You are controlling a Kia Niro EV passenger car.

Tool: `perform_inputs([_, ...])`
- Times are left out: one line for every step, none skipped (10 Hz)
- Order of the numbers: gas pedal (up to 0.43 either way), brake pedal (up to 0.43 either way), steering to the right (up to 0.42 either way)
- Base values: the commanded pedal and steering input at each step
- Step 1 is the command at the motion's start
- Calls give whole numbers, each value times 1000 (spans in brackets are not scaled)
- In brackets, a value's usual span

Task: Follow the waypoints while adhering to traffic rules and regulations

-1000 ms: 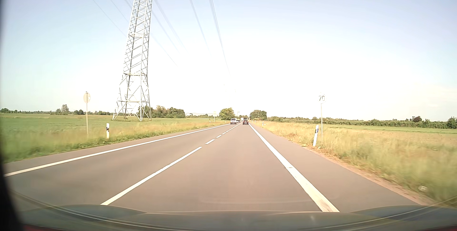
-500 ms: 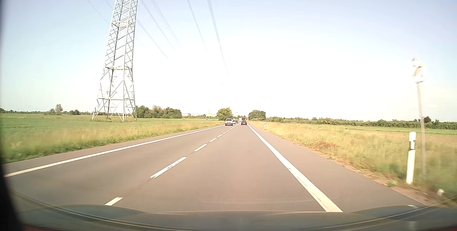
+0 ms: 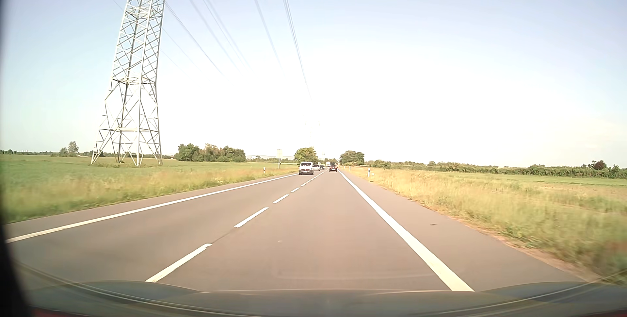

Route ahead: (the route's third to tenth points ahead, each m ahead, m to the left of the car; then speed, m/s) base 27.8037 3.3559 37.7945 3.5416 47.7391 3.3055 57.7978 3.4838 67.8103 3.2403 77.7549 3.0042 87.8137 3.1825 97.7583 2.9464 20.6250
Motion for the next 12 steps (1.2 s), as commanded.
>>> perform_inputs([197, 30, 0])
perform_inputs([197, 30, 0])
perform_inputs([197, 30, 0])
perform_inputs([197, 30, 0])
perform_inputs([197, 30, 0])
perform_inputs([197, 30, 0])
perform_inputs([197, 30, 0])
perform_inputs([197, 30, 0])
perform_inputs([197, 30, 0])
perform_inputs([197, 30, 0])
perform_inputs([197, 30, 0])
perform_inputs([197, 30, 0])
